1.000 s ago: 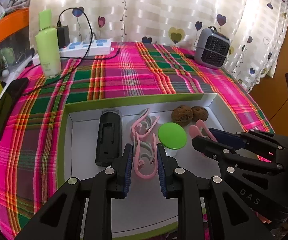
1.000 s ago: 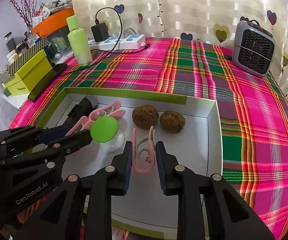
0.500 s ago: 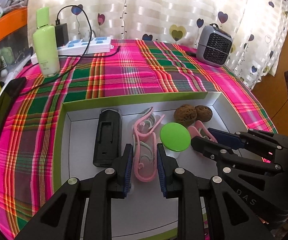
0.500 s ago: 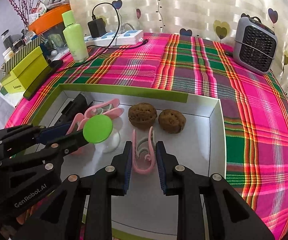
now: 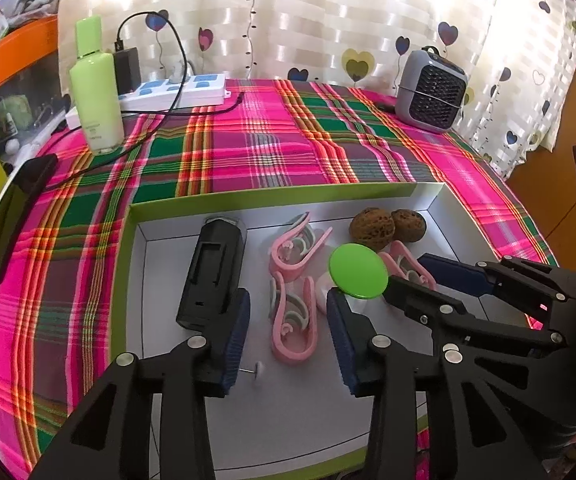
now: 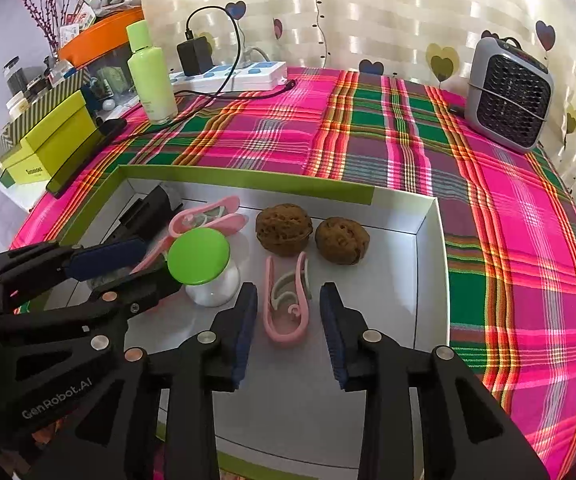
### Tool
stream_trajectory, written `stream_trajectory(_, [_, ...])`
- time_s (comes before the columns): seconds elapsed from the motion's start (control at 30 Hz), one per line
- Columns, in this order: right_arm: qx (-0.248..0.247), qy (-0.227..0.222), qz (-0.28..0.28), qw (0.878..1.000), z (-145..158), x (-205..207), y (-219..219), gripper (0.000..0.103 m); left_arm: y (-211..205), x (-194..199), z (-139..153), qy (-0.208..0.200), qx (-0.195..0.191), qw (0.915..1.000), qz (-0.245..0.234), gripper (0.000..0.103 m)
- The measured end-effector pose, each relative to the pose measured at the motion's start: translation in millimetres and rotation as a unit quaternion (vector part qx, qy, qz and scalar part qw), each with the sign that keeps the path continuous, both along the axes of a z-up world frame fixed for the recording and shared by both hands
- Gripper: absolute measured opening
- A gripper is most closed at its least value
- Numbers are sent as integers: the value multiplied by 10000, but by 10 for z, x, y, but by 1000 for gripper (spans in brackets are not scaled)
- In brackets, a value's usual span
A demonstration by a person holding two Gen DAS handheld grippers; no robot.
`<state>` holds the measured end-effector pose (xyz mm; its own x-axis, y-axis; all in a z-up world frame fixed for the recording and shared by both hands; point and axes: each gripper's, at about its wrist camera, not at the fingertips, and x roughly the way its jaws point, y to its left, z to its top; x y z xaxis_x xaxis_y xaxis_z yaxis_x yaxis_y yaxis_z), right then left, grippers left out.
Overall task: Organize objects
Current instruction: 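Carry both pink clips over the white box and lower them inside, then open both grippers to release the pink clips in the box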
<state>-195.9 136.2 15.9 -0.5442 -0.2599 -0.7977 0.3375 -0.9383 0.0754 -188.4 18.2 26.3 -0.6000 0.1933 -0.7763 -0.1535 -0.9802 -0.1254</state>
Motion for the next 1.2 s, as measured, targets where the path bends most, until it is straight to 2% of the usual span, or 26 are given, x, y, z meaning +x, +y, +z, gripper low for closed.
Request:
stream_trajectory(0.13, [88,61,44,9999,14,39,-15,39,-39,39,31,16,12,10000,57,42])
stream_trajectory(0.2, [217,127,16,9997,26,69,-17,47,-54,65,53,41,14,10000,71,45])
stream_trajectory(0.27, [231,176,-38,9996,46,98,7,50,-73,96,75,67,43,9999,66,46])
stream_trajectory(0.83, [-249,473,-232,9983,340,574,274,50,-107,570,306,374,365,9986,-96,46])
stream_trajectory(1.2, [-369,519,-193,9978,341,900,378,50,-47,840,253,310,410,9983,-257,46])
